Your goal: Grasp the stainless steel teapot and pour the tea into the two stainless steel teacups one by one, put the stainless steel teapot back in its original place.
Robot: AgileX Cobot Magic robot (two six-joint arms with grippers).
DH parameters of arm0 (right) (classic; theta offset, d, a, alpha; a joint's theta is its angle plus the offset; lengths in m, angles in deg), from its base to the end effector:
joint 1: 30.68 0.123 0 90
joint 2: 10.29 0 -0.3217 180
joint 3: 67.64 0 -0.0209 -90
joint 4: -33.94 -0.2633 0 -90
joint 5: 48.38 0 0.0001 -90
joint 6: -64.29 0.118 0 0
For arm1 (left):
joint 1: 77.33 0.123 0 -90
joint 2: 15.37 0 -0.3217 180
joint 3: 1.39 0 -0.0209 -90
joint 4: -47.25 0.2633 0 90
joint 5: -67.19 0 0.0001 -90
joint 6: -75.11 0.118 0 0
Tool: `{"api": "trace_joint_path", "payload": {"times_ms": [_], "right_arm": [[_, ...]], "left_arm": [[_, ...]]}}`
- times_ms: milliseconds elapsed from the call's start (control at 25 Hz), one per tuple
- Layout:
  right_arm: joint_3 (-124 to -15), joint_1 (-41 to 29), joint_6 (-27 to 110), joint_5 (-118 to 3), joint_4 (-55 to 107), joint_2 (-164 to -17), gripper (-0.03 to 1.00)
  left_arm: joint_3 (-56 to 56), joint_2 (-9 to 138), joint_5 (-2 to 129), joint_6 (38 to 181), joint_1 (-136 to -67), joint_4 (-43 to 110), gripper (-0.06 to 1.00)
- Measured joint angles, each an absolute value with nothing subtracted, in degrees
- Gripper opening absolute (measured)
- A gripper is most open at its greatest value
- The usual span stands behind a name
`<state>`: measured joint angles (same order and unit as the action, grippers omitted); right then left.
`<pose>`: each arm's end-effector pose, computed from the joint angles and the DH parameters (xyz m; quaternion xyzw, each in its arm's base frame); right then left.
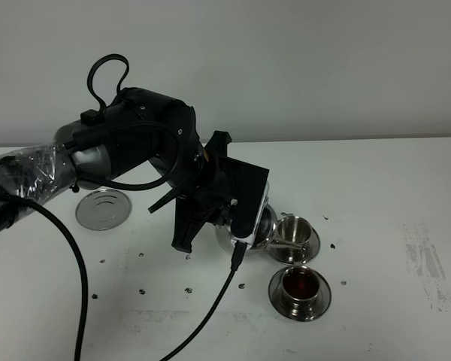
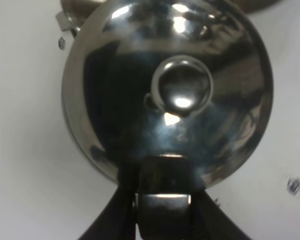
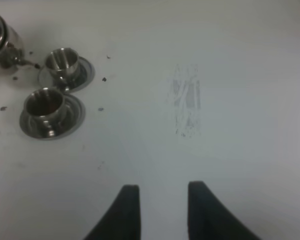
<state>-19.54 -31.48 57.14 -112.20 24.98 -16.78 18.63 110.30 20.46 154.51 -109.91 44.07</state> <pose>-0.0139 0.0167 0.2738 -0.0537 0.8547 0.0423 0.5146 0.4199 -0.2740 0.2290 0.7970 0.5543 0.0726 0.2286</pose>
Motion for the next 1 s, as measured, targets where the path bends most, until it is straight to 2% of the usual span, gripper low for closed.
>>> {"api": "trace_joint_path", "payload": {"times_ms": [120, 680, 1000], "right_arm": [[-19.54, -31.48, 57.14, -112.2, 24.98, -16.78, 0.22], [-19.54, -31.48, 57.14, -112.2, 24.98, -16.78, 0.22], [-19.54, -31.48, 57.14, -112.2, 24.98, -16.78, 0.22]], "left_arm": [[17.29, 108.39, 21.22, 152.7, -109.45, 41.98, 0.24], [-2.73, 94.64, 26.84, 144.11, -105.17, 28.69, 0.24], [-14.61, 94.44, 41.72, 143.24, -103.81, 22.9, 0.24]]}}
